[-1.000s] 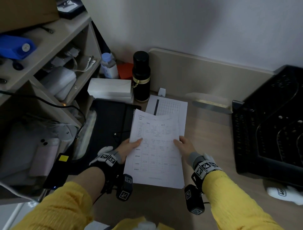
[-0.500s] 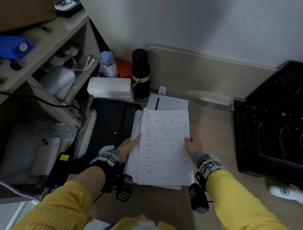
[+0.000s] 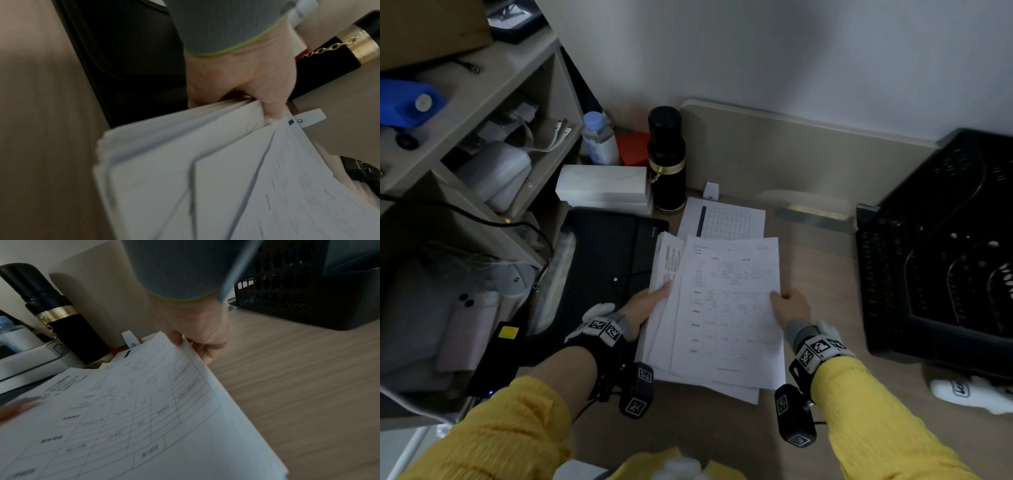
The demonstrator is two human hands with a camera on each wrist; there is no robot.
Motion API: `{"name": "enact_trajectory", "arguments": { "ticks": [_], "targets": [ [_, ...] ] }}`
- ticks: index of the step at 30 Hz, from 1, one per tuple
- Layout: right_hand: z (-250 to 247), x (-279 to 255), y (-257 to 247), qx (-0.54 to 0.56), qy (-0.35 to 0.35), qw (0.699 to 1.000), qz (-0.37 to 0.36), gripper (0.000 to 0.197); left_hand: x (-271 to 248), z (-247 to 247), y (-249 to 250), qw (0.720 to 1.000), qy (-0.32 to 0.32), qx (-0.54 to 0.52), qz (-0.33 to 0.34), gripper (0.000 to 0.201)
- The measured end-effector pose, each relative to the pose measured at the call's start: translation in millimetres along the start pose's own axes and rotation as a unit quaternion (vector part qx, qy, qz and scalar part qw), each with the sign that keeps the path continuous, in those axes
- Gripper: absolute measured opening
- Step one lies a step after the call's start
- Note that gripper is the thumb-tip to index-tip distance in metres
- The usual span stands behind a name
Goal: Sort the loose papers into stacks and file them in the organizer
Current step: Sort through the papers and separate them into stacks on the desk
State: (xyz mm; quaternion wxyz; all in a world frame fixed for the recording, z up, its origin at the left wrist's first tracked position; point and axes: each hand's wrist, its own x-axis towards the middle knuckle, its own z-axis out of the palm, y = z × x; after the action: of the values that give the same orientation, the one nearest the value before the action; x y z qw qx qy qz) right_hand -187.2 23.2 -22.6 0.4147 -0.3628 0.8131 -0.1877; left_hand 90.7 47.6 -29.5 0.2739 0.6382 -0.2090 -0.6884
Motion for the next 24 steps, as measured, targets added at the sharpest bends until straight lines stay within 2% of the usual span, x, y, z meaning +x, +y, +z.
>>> {"name": "enact_trajectory", "arguments": {
  "ticks": [4, 7, 12, 15, 19, 24],
  "targets": [
    [1.8, -1.2, 2.0, 0.024, -0.026, 0.999, 0.022, 0.043, 2.7, -1.7, -5.8, 1.000, -0.011, -0.005, 0.018, 0.051],
    [6.1, -1.7, 3.9, 0.055, -0.057, 0.997, 0.009, 0.047, 4.9, -3.1, -7.7, 0.999, -0.018, 0.003, 0.026, 0.051],
    [10.2, -16.1, 0.0, 0.124, -0.160, 0.979, 0.013, 0.039, 5.1, -2.3, -8.5, 0.999, -0.007, 0.018, 0.038, 0.052],
    [14.1, -20.2, 1.2, 0.154, -0.200, 0.967, 0.025, 0.052, 4.7, -2.1, -8.5, 0.999, -0.012, 0.020, 0.040, 0.051],
    [15.1, -16.8, 4.5, 0.135, -0.206, 0.969, 0.012, 0.044, 2.9, -0.9, -7.8, 0.999, -0.005, 0.024, 0.046, 0.049],
    [6.5, -18.3, 0.9, 0.075, -0.128, 0.988, -0.037, 0.038, 4.1, -1.3, -8.3, 0.998, -0.003, 0.025, 0.052, 0.052]
  ]
}}
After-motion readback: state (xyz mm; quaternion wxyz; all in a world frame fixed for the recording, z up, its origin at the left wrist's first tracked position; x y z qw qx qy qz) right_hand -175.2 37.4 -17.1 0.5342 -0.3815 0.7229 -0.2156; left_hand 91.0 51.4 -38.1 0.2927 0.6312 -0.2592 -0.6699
